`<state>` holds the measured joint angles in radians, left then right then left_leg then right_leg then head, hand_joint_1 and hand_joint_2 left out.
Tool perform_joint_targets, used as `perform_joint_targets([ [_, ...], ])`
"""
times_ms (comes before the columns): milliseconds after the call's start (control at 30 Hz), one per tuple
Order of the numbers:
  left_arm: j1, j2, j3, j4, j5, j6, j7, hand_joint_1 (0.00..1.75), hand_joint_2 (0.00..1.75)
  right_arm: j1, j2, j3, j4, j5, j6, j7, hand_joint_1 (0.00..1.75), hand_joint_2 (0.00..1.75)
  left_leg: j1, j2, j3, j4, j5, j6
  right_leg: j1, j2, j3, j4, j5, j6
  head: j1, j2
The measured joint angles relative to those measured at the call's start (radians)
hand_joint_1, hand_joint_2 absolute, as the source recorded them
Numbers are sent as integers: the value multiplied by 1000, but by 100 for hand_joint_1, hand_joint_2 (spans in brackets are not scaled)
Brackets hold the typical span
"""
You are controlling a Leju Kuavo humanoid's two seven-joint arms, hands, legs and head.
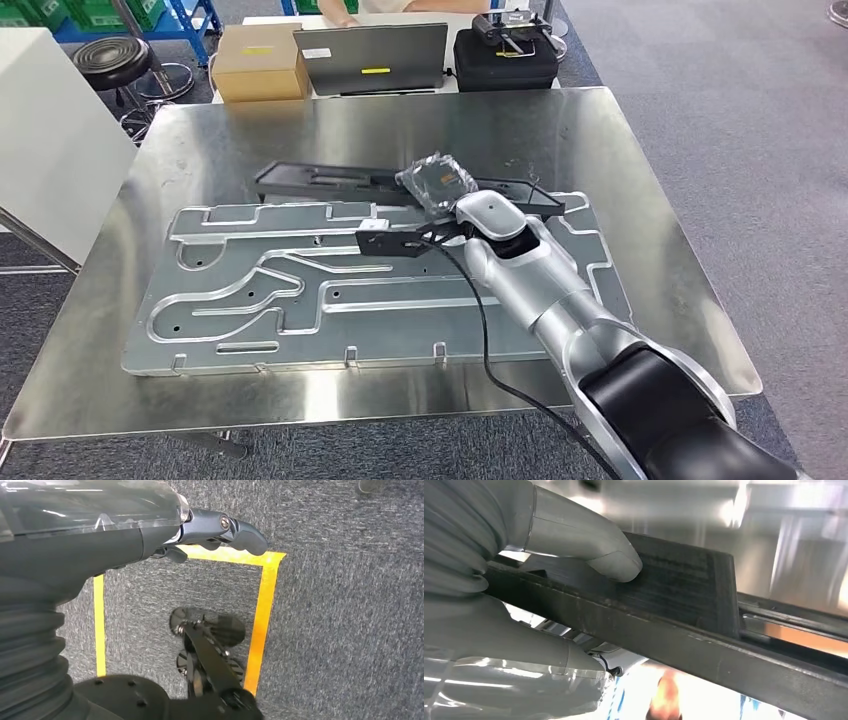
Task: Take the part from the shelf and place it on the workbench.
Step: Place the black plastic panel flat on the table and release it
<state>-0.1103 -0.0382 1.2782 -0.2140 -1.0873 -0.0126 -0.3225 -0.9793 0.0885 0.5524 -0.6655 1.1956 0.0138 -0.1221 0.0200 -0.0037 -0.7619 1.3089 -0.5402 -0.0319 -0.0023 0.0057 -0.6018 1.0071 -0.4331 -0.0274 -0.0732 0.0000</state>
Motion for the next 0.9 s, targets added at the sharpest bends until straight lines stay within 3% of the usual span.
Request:
perform_joint_targets([
  [33, 2, 0, 0, 0, 0, -2, -5, 0, 175, 0, 11, 11, 34, 0, 6, 0, 175, 175, 0, 0, 5, -22, 27, 0, 0, 1, 3, 2, -4, 1, 0, 0],
  [100, 4, 0, -1, 0, 0, -6, -16, 0, 175, -1, 31, 27, 92, -4, 19, 0, 175, 175, 0, 0, 61, -153, 101, 4, 0, 2, 9, 11, -16, 5, 0, 0],
  [133, 4, 0, -1, 0, 0, -8, -20, 0, 175, -2, 38, 32, 115, -7, 24, 1, 175, 175, -1, -1, 89, -215, 124, 7, 1, 3, 10, 17, -23, 9, 0, 0],
  [200, 5, 0, -1, 0, 0, -13, -26, 0, 175, -5, 51, 38, 151, -12, 33, 1, 175, 175, -4, -2, 114, -269, 132, 15, 4, 5, 7, 23, -29, 18, 0, 0],
  [267, 8, -1, -2, 0, 0, -20, -29, 0, 175, -11, 59, 44, 179, -13, 42, 1, 175, 175, -5, -1, 117, -272, 130, 25, 5, 6, 7, 23, -32, 26, 0, 0],
  [333, 8, -2, -3, 0, 0, -26, -32, 0, 175, -18, 64, 51, 204, -12, 49, 2, 175, 175, -2, 2, 124, -277, 129, 36, 4, 5, 1, 48, -52, 37, 0, 0],
  [367, 6, -2, -4, 0, 0, -30, -33, 0, 175, -22, 65, 55, 216, -11, 53, 2, 131, 131, 0, 4, 128, -280, 129, 41, 2, 4, -16, 88, -75, 43, 0, 0],
  [467, 1, -2, -4, 0, 1, -37, -37, 0, 175, -19, 66, 69, 247, -7, 60, 4, 0, 0, 0, 5, 131, -280, 126, 47, -4, 1, -107, 269, -150, 55, 0, 0],
  [500, 1, -2, -4, 0, 1, -37, -38, 0, 175, -15, 66, 74, 257, -6, 61, 6, 0, 0, -1, 5, 132, -280, 126, 47, -5, 0, -124, 296, -151, 56, 0, 0],
  [533, 2, -2, -4, 0, 1, -37, -39, 0, 175, -11, 66, 79, 264, -5, 61, 8, 0, 0, -1, 5, 133, -280, 125, 47, -5, 0, -122, 285, -133, 55, 0, 0],
  [600, 2, -4, -4, 0, 1, -34, -39, 0, 175, -8, 66, 85, 273, -5, 60, 14, 0, 0, -1, 5, 137, -280, 125, 46, -4, -1, -65, 165, -65, 47, 0, 0],
  [667, 2, -6, -5, 0, 2, -32, -42, 0, 87, -10, 67, 86, 277, -9, 57, 17, 0, 0, -4, 4, 139, -279, 124, 39, 3, -4, -9, 48, -22, 36, 0, 0],
  [733, 2, -8, -5, 0, 4, -32, -49, 0, 0, -8, 67, 86, 279, -25, 43, 14, 0, 0, -5, 5, 139, -281, 125, 27, 9, -4, 2, 20, -18, 27, 0, 0],
  [833, 4, -7, -5, 0, 10, -30, -63, 0, 0, -6, 68, 78, 275, -85, 4, -27, 0, 0, -4, 5, 135, -270, 113, 11, 3, -2, 7, 6, -7, 9, 0, 0],
  [900, 5, -7, -5, 0, 11, -30, -66, 0, 0, -3, 68, 62, 264, -150, -18, -85, 0, 0, -2, 5, 101, -187, 62, 4, -1, -3, 11, -3, -1, 1, 0, 0],
])
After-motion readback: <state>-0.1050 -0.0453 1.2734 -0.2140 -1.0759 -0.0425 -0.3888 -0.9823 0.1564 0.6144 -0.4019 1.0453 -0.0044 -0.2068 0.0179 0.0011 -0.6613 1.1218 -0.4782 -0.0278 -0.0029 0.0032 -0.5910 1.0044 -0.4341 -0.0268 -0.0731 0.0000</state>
